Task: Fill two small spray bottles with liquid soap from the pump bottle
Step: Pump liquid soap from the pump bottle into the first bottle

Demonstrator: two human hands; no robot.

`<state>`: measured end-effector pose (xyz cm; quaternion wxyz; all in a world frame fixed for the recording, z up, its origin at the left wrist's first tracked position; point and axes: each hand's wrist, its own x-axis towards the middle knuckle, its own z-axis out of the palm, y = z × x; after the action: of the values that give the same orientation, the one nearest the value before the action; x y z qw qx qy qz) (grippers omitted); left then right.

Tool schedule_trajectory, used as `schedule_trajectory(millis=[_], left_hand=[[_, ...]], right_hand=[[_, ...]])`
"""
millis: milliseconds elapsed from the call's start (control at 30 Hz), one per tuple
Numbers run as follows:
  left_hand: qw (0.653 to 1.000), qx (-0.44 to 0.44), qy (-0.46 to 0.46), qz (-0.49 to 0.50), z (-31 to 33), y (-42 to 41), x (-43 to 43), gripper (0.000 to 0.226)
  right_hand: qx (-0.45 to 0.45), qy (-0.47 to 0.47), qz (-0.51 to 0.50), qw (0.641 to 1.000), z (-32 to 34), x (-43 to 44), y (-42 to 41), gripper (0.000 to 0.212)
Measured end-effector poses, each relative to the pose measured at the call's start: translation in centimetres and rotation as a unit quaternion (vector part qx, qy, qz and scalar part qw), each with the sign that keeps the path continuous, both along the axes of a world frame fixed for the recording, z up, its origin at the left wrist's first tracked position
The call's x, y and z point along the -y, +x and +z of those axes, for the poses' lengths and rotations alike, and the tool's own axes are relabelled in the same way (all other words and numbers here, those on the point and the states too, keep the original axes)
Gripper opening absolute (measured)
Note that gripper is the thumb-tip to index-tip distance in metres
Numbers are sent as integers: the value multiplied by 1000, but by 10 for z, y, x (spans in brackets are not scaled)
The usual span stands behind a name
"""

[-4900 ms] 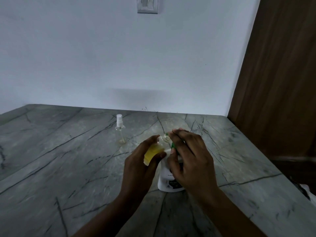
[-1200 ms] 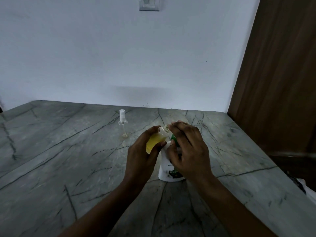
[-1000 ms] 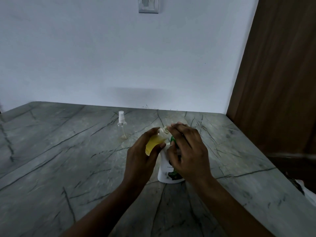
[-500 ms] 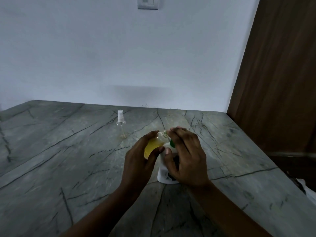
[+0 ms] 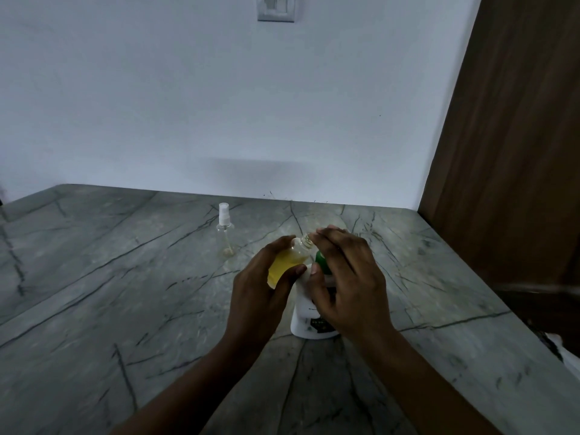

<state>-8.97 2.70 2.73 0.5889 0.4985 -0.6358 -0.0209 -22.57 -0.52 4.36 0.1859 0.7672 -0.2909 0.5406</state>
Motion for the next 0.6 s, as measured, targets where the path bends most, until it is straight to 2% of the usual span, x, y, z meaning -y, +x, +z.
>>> schedule_trajectory(millis=[267,400,500,600], left_hand=[[1000,7,-1,3,-2,0,0,42],[1000,8,9,9,-5,1,1,42],[1000,7,10,6,-7,0,0,42],[1000,4,7,4,-7,1,-1,41]], right_hand=[[16,-2,1,1000,-2,1,2,37],[16,-3,6,1000,-9,2,3,47],[15,-11,-6,1000,-13,4,3,37],[9,-13,-13,1000,-14,4,2,36]])
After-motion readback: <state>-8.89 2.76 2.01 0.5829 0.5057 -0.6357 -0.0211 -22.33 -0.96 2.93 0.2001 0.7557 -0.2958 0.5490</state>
